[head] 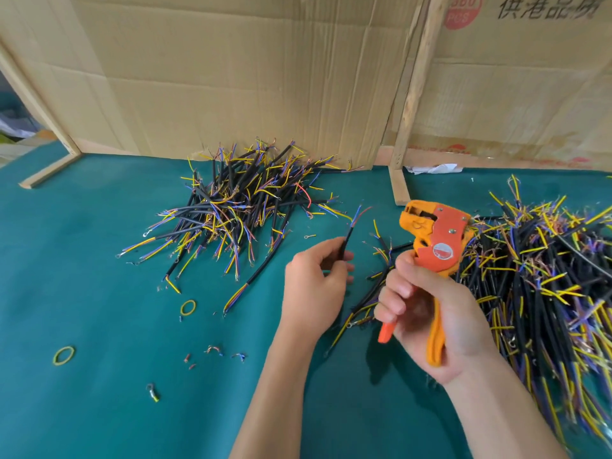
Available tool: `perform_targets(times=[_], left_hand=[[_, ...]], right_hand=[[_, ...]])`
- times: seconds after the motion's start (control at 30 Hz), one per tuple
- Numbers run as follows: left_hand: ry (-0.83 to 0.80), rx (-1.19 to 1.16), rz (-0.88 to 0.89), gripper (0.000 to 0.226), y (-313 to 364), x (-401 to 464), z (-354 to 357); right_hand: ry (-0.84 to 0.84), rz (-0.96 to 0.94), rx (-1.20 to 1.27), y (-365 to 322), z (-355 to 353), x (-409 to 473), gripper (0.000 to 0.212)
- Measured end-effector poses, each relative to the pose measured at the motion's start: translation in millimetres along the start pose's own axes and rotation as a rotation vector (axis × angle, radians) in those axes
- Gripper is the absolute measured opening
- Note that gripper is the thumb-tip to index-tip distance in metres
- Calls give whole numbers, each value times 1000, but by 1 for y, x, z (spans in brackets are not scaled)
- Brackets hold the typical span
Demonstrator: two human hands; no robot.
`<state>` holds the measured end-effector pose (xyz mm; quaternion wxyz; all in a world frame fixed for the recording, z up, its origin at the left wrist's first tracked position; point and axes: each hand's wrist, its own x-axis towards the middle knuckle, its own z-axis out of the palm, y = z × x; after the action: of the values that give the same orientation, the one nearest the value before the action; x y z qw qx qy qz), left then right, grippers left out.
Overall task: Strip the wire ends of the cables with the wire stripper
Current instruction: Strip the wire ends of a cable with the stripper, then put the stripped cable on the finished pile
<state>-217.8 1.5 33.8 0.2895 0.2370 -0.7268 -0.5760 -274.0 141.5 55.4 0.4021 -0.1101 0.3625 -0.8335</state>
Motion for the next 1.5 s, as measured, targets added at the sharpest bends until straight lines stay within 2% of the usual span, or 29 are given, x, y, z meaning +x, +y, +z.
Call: perform_targets(times=[0.07,0.1,0.13,0.17,0.23,0.27,0.33,0.4,0.5,0.63,0.77,0.87,1.0,1.23,1.37,1.5], left_hand=[[-233,-115,-45,42,6,-4,7],[-312,-114,-63,41,7,-5,10],[-317,-44,-55,40,8,-5,10],[-232,87,-5,38,8,-4,5],[113,384,131,30,0,0,-12],[256,511,134,29,-4,2,-23],[389,708,-17,33,-11,6,-41],[413,778,-143,35,-17,7,-47],[416,753,-141,32,-21,8,-47],[389,667,-1,26,-20,8,-41],[268,537,161,28,-10,5,-23],[167,452,217,23,-7,3,-14],[99,414,215,21,-7,0,-7],[91,360,262,13,-7,1,-1],[131,333,214,8,-7,2,-1],[125,144,125,13,-5,2,-1]], right_hand=[[-128,16,100,-3,-3,0,25],[-183,27,124,-3,-5,0,31],[-220,43,127,-2,-5,0,37],[-242,61,110,0,-4,-1,42],[-238,81,59,6,-2,0,50],[-222,93,48,9,0,1,53],[-205,150,59,17,3,2,55],[-172,210,67,21,7,3,56],[-78,212,89,24,7,6,65],[10,139,127,17,4,8,80],[-14,112,87,9,-1,7,75],[-46,71,81,2,-5,7,73],[-59,27,55,-6,-8,8,72],[-74,13,23,-7,-9,6,69],[-80,18,-10,-5,-9,6,65],[-87,26,-35,-3,-7,5,57]])
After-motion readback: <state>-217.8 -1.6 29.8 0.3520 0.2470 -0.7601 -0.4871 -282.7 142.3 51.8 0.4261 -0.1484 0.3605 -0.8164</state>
